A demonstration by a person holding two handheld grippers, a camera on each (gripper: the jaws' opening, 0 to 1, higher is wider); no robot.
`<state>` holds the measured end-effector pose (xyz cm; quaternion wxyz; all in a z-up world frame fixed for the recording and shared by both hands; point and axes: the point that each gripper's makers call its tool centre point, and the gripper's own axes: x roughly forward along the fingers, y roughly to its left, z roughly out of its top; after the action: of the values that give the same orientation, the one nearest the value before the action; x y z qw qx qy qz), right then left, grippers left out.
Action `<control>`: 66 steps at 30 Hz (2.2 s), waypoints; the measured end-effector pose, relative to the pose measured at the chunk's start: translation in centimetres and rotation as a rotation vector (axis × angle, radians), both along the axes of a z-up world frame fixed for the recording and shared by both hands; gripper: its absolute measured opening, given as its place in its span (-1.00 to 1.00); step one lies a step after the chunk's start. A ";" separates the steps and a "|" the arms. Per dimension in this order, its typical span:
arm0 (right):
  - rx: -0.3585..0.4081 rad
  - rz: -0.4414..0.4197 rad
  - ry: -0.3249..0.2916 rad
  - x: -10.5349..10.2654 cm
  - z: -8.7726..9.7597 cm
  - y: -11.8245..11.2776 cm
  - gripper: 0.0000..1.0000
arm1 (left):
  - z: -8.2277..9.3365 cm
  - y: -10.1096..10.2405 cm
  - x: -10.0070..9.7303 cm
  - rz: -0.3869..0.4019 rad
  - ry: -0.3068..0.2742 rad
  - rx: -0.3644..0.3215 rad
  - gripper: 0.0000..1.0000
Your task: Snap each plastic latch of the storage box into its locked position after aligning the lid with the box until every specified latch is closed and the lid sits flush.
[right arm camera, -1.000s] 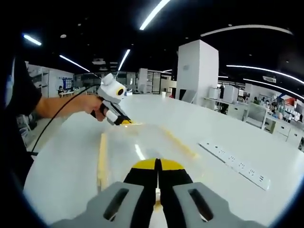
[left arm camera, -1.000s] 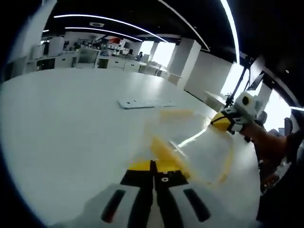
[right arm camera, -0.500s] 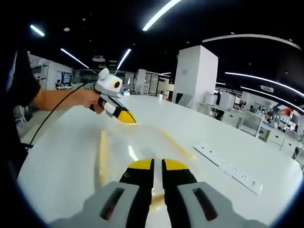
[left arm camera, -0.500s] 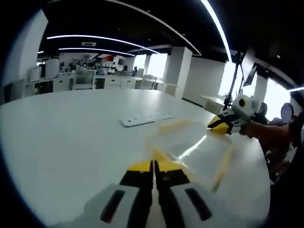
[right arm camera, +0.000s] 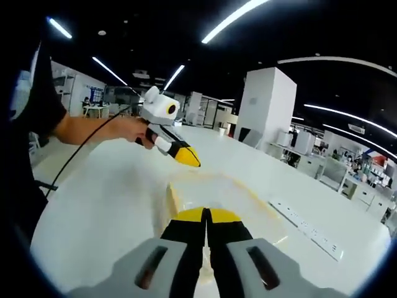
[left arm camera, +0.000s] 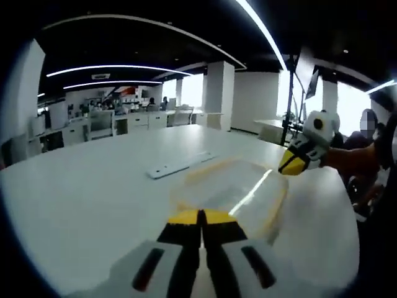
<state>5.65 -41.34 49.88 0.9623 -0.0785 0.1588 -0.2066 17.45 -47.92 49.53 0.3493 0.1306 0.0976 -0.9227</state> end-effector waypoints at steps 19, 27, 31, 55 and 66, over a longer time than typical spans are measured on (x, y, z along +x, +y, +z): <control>-0.071 0.004 0.209 3.0 -4.2 3.0 -0.99 | -0.7 -1.1 -5.7 -0.089 0.035 -0.017 -0.99; -0.145 -0.044 0.282 3.6 -5.1 2.4 -0.99 | -0.8 -1.6 -6.5 -0.096 0.070 -0.023 -0.99; -0.174 -0.067 0.302 4.1 -5.0 2.2 -1.00 | -0.8 -1.9 -7.0 -0.114 0.048 -0.066 -0.99; -0.144 -0.091 0.415 5.8 -6.1 1.8 -1.00 | -0.2 -1.6 -6.9 -0.167 0.106 -0.085 -0.98; -0.187 -0.124 0.479 5.6 -6.9 1.4 -1.00 | -0.8 -1.7 -6.9 -0.153 0.032 -0.056 -1.00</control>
<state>11.26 -39.90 42.98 0.8712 -0.2038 0.3670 -0.2545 10.54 -49.60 48.71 0.2796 0.1130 0.0671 -0.9511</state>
